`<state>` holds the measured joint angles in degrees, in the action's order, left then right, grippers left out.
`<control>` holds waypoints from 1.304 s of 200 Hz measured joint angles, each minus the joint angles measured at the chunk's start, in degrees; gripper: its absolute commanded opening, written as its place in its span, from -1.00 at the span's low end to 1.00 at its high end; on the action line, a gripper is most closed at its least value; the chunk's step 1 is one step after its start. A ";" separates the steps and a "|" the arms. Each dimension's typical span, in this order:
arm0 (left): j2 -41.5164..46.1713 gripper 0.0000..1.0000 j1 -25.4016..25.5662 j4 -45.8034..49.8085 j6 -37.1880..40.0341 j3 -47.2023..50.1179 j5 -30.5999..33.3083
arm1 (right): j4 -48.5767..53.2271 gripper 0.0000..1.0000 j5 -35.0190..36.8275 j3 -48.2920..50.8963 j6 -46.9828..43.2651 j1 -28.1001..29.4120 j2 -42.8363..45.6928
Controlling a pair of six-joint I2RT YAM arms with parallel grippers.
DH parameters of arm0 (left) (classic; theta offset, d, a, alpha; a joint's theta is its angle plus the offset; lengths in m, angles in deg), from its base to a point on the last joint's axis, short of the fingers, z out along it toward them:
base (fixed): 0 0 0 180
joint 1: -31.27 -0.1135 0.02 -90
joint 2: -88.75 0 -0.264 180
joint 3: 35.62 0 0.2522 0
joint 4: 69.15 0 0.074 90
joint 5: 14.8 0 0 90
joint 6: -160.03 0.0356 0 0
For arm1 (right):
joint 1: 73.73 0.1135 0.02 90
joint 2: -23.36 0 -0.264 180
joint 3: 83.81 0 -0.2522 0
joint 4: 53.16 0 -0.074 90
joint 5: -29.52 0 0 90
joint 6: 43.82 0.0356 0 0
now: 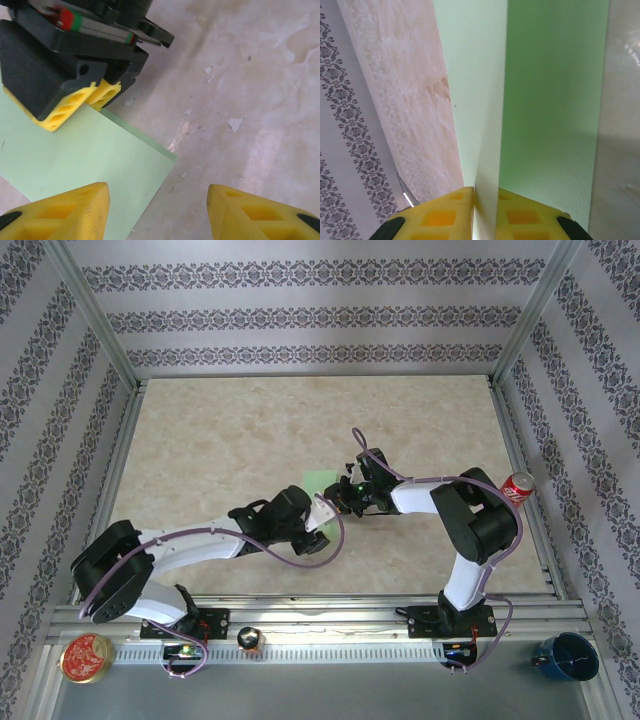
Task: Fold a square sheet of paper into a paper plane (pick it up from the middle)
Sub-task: Fold the triangle a second time at the center of the table.
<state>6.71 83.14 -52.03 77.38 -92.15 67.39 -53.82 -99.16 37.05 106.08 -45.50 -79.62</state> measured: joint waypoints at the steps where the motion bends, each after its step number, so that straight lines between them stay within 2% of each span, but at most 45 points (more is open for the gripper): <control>1: -0.07 0.11 0.07 -0.02 0.04 0.00 0.15 | -0.02 -0.66 0.00 0.00 0.00 0.00 0.00; 90: -8.68 0.18 7.63 -2.97 4.11 -0.98 13.99 | -0.79 -0.66 -0.42 0.00 0.83 -0.39 0.04; 141: -11.58 0.05 8.15 -4.24 5.18 -1.90 21.51 | -1.25 -0.66 -0.42 0.00 1.46 -0.76 0.09; 186: -12.00 -0.09 8.20 -5.09 6.21 -2.29 24.63 | -1.27 -0.65 -0.42 0.00 1.49 -0.76 0.09; 240: -11.98 -0.18 8.55 -5.57 6.45 -2.60 24.79 | -1.60 -0.65 -0.42 0.00 1.68 -1.14 0.09; 261: -11.61 -0.28 8.55 -5.57 6.38 -2.58 24.79 | -1.66 -0.65 -0.42 0.00 1.68 -1.14 0.09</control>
<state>-4.90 91.69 -57.60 83.77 -94.73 92.17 -55.48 -99.58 37.05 107.76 -46.64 -79.54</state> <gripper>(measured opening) 0.387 0.175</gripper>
